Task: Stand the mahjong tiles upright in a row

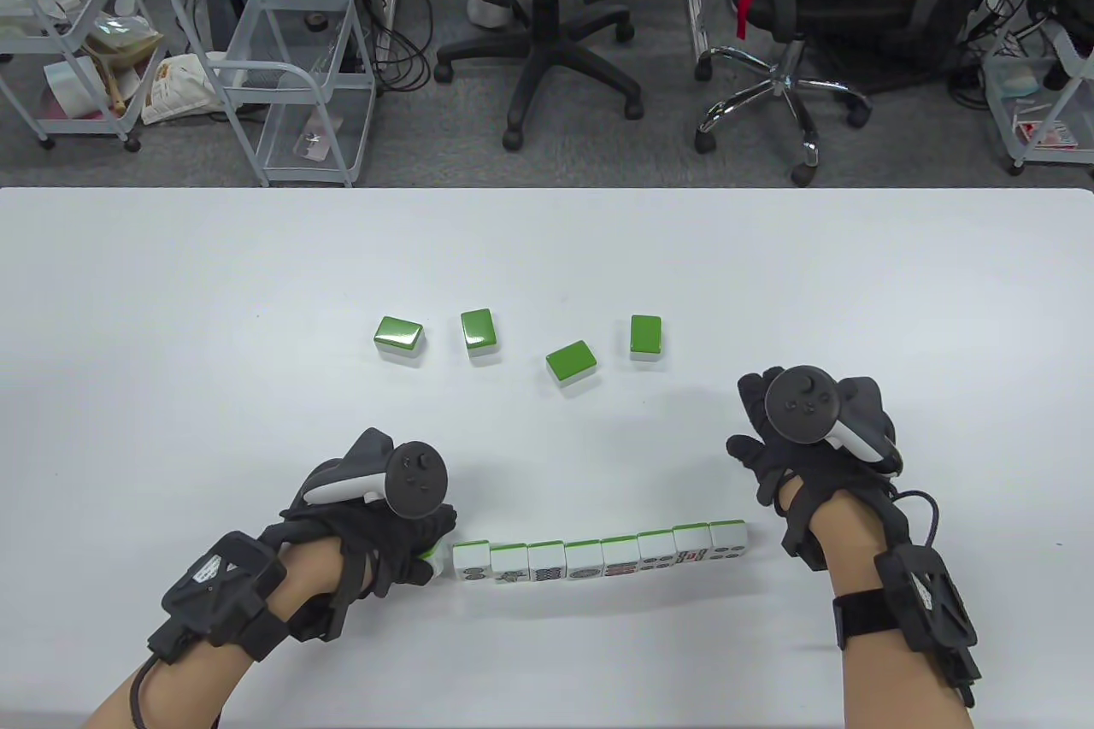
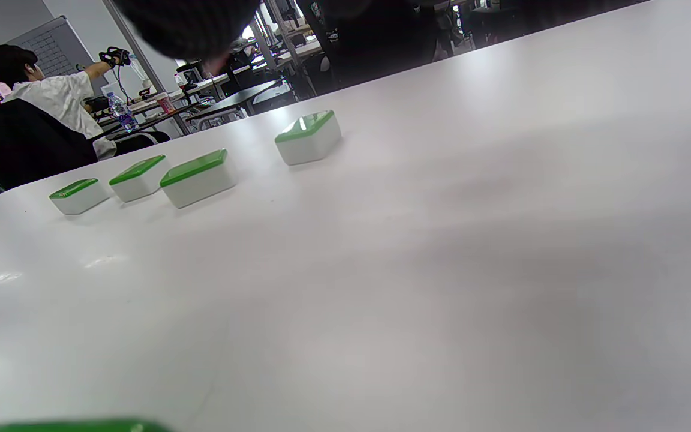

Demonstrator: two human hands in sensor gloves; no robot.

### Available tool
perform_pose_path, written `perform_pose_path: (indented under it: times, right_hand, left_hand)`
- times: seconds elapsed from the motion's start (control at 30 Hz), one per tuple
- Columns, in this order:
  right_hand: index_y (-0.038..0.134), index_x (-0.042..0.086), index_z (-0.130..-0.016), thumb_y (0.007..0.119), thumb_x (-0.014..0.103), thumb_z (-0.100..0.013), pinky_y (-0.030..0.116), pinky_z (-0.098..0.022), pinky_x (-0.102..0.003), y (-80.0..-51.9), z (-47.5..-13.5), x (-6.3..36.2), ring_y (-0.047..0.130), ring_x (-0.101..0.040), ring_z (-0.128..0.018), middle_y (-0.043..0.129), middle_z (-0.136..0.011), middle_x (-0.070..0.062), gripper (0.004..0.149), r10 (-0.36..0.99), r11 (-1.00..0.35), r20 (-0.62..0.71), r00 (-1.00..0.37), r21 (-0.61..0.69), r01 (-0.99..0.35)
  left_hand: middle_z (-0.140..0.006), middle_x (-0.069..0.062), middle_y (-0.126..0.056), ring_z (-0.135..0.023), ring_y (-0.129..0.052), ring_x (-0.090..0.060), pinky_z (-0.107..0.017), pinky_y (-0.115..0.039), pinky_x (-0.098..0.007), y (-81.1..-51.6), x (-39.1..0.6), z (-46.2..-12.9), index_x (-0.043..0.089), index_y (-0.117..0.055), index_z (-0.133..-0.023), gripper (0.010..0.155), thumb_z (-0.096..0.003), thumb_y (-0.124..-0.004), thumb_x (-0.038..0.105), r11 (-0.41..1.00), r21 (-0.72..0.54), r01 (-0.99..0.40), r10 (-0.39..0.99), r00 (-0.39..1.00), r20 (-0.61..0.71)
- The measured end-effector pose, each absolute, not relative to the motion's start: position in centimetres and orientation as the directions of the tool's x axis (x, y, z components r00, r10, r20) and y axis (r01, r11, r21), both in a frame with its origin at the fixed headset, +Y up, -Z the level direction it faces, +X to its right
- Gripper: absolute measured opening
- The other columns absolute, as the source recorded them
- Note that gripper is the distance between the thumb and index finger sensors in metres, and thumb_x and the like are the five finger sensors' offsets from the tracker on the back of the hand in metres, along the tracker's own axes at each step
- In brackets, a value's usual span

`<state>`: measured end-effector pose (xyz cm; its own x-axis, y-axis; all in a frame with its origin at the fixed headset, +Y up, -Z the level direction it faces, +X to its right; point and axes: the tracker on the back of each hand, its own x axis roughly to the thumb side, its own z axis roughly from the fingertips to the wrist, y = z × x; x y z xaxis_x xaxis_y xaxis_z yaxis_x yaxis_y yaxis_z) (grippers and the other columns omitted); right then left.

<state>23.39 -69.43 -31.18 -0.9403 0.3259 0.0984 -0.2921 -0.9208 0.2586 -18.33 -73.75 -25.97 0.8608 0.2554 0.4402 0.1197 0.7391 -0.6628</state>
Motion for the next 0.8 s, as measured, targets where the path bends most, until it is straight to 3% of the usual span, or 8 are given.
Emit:
perform_pose_path:
  times: [0.13,0.33,0.63,0.8]
  right_hand:
    - [0.043,0.012,-0.098,0.072,0.044,-0.035,0.045,-0.059,-0.074,-69.6,-31.2,23.7,0.036,-0.062,-0.092,0.034,-0.106,-0.024,0.076,0.335,-0.915,0.087,-0.938,0.267,-0.302]
    - [0.045,0.012,-0.098,0.072,0.044,-0.035,0.044,-0.059,-0.074,-69.9,-31.1,23.8,0.035,-0.062,-0.092,0.034,-0.106,-0.024,0.075,0.351,-0.902,0.084,-0.933,0.299,-0.312]
    - [0.045,0.012,-0.098,0.073,0.044,-0.035,0.044,-0.059,-0.074,-69.9,-31.2,23.8,0.034,-0.062,-0.091,0.033,-0.106,-0.024,0.076,0.355,-0.901,0.097,-0.93,0.301,-0.313]
    - [0.045,0.012,-0.098,0.072,0.044,-0.035,0.044,-0.059,-0.074,-69.7,-31.2,23.9,0.034,-0.062,-0.092,0.034,-0.106,-0.024,0.076,0.362,-0.901,0.102,-0.927,0.293,-0.32]
  left_hand:
    - [-0.092,-0.001,-0.088,-0.059,-0.112,-0.013,-0.061,-0.083,-0.046,-73.8,-18.5,-26.1,0.022,-0.059,-0.093,0.075,-0.0238,-0.079,0.046,0.768,-0.64,0.027,0.303,0.865,0.4]
    - [-0.087,0.002,-0.093,-0.054,-0.115,-0.012,-0.06,-0.085,-0.043,-74.1,-19.1,-26.2,0.025,-0.06,-0.092,0.071,-0.0255,-0.076,0.045,0.779,-0.625,-0.052,0.358,0.855,0.374]
    - [-0.085,0.01,-0.094,-0.057,-0.111,-0.012,-0.061,-0.081,-0.043,-74.7,-19.9,-26.6,0.03,-0.058,-0.093,0.071,-0.0265,-0.076,0.048,0.731,-0.673,-0.113,0.425,0.847,0.319]
    - [-0.087,0.01,-0.093,-0.062,-0.108,-0.013,-0.063,-0.079,-0.044,-73.2,-20.8,-27.7,0.031,-0.057,-0.094,0.073,-0.0267,-0.074,0.055,0.79,-0.601,-0.123,0.376,0.871,0.316]
